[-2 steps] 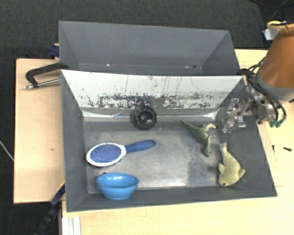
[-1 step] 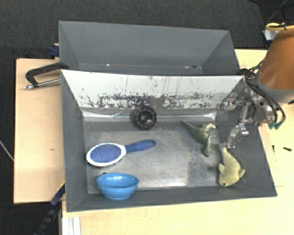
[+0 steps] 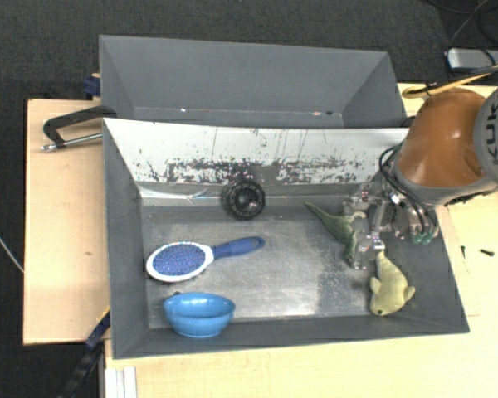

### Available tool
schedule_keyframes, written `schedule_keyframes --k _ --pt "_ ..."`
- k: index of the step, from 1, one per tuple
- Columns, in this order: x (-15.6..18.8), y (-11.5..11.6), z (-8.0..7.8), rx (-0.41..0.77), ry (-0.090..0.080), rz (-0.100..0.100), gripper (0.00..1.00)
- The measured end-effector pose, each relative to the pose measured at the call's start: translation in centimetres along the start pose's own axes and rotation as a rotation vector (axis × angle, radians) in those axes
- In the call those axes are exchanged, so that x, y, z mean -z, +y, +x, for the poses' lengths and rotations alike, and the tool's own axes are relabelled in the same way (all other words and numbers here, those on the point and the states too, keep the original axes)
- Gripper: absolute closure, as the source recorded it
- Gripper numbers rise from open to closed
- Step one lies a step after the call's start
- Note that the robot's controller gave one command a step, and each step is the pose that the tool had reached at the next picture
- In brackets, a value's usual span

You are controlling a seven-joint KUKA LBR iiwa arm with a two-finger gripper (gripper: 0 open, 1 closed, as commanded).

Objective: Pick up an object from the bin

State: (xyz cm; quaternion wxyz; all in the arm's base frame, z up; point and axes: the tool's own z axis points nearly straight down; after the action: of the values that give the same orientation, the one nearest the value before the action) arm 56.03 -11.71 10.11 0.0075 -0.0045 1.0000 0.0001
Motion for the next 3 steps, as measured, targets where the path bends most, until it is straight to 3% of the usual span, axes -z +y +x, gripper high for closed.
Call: schedule_keyframes --k 1,2,3 --pt "0.31 -0.06 -0.05 0.001 -0.001 0.002 1.0" --pt "0.01 -0.02 0.3 0.002 0.012 0.0 0.0" --pt "-0.13 -0.01 0.3 0.001 0.01 0.001 1.0"
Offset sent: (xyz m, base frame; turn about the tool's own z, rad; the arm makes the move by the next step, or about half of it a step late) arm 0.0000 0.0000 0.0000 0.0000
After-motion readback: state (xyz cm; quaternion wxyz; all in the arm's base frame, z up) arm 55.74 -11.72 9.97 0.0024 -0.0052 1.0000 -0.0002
